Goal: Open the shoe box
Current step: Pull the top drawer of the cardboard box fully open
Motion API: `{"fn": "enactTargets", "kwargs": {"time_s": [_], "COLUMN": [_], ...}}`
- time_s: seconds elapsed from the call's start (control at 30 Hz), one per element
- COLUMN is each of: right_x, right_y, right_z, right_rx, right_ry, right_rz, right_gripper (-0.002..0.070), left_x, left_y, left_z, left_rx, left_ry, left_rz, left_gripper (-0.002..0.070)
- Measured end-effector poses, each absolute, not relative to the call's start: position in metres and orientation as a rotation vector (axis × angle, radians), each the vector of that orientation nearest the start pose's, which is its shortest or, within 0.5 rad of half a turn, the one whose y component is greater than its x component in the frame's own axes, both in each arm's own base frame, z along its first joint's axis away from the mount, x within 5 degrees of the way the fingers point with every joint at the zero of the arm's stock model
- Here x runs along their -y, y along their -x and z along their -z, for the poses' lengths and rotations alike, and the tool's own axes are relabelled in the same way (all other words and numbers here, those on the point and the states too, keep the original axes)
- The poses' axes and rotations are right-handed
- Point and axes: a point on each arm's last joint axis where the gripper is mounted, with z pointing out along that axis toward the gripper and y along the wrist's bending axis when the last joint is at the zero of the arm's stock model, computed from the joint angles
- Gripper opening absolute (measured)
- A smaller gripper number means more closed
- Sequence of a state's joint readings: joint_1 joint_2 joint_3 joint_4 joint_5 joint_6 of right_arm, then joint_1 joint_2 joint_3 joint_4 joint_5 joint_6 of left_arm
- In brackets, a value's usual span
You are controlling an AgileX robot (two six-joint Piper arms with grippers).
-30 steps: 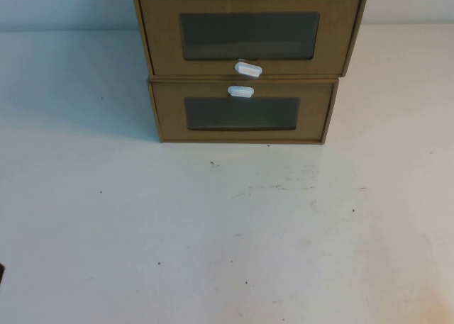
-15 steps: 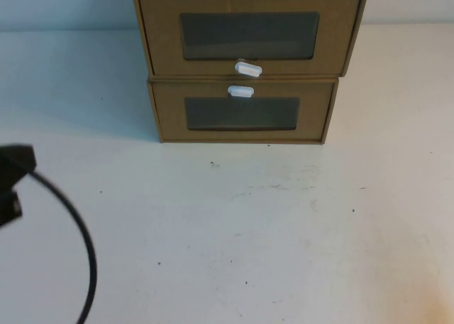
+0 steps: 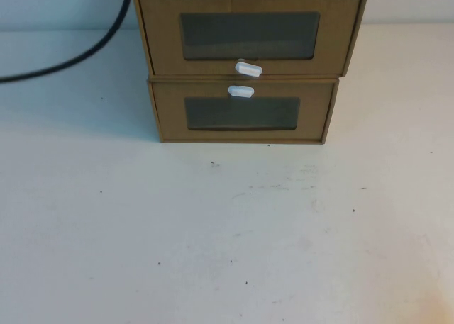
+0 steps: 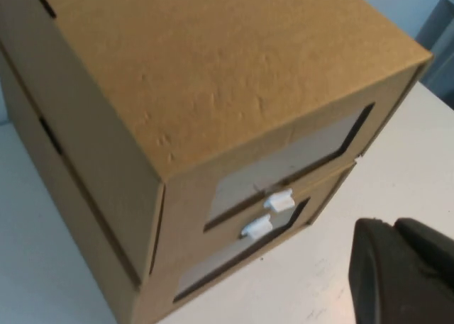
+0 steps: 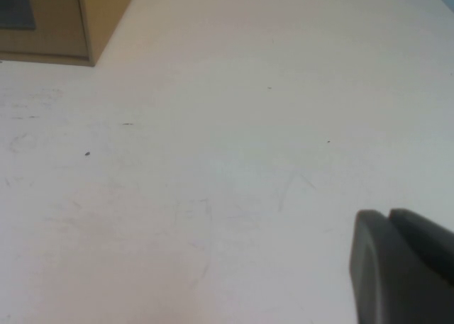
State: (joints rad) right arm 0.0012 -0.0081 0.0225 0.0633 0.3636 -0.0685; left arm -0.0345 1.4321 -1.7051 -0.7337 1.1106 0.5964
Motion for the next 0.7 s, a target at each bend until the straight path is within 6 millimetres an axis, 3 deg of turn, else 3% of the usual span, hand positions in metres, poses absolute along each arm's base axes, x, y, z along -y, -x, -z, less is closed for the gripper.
{"fn": "enactTargets", "kwargs": {"time_s": [0.13, 0.3, 0.5, 0.7], "right_x": [-0.002, -0.002, -0.002, -0.002], "right_y": [-0.053, -0.053, -0.053, -0.053], "right_z": [-0.173, -0.173, -0.173, -0.173], "right_rx": [-1.861, -1.861, -1.861, -1.861], "right_ry": [0.025, 0.025, 0.024, 0.025], "right_rz": [-0.015, -0.015, -0.014, -0.015], "right_gripper": [-0.0013, -0.0014, -0.0013, -0.0014], "left_x": [0.075, 0.103, 0.137, 0.151], "left_y": [-0.325, -0.368, -0.408, -0.438], "left_z": [-0.484, -0.482, -0.461, -0.432], "left_rx": [-1.997, -1.959, -1.944, -1.972], "left_ry": [-0.656, -0.729, -0.783, -0.769], "left_rz": [0.627, 0.671, 0.736, 0.752], "left_gripper": [-0.0005, -0.0005, -0.0005, -0.0005]}}
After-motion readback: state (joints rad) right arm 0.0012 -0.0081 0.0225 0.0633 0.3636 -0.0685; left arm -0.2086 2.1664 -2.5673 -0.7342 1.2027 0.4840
